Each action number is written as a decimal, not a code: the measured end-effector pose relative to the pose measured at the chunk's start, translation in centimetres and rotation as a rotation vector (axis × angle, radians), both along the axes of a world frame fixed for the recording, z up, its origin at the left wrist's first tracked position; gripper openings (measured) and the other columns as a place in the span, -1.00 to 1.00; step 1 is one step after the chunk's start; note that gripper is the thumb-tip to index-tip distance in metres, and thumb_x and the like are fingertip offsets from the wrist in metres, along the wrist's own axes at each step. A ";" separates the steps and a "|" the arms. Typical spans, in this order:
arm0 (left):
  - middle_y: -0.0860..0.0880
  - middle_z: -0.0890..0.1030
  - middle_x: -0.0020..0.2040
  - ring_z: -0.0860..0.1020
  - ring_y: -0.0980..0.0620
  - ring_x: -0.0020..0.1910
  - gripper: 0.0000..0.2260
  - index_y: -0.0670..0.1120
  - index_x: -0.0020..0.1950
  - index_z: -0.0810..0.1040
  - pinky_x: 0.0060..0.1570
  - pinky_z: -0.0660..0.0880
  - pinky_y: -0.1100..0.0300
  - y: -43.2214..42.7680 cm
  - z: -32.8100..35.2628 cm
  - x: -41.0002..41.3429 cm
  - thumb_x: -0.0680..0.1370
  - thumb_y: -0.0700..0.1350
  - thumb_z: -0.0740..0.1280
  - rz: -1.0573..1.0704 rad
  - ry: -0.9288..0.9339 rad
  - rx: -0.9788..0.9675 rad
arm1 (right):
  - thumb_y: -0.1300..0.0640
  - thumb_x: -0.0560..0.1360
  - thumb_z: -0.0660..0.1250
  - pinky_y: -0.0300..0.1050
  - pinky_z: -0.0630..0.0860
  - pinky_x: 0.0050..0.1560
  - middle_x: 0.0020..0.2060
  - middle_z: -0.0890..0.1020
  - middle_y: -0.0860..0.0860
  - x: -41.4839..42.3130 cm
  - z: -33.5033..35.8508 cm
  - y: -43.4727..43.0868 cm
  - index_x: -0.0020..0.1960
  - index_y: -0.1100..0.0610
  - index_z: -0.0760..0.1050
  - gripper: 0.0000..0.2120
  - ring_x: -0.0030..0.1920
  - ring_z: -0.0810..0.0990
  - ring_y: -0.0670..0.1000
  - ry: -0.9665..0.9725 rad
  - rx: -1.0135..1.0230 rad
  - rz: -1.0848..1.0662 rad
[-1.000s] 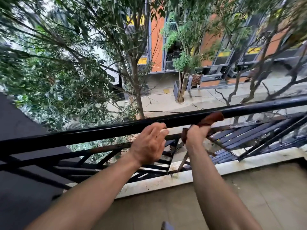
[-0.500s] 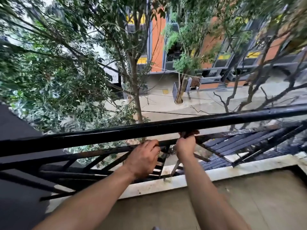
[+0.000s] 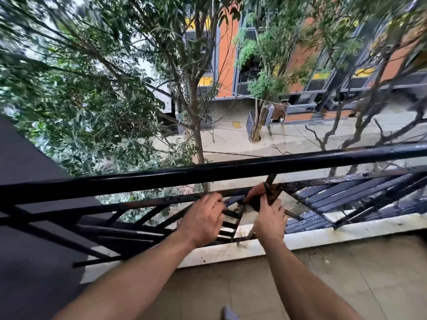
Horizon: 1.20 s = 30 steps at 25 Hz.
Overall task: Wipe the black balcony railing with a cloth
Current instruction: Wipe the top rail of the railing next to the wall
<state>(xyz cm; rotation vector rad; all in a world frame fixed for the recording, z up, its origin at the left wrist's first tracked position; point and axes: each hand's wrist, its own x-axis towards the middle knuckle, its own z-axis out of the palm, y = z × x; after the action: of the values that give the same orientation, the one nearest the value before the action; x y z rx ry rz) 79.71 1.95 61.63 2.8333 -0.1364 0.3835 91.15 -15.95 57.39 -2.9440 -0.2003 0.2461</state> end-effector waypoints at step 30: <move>-0.10 0.32 0.52 0.26 -0.10 0.51 -0.43 -0.10 0.60 0.16 0.56 0.06 0.03 9.8 -2.1 -4.5 0.61 -0.04 0.21 0.386 0.234 0.039 | 0.14 0.53 0.23 0.03 0.56 0.04 0.03 0.68 0.26 0.3 6.1 7.8 0.12 0.27 0.60 -0.71 0.06 0.65 0.26 0.027 0.079 -0.014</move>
<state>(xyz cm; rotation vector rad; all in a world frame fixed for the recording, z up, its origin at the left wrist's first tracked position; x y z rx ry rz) 75.22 11.71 59.54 2.9097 0.4598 0.1225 91.42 -8.14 63.48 -2.8615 -0.1816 0.2690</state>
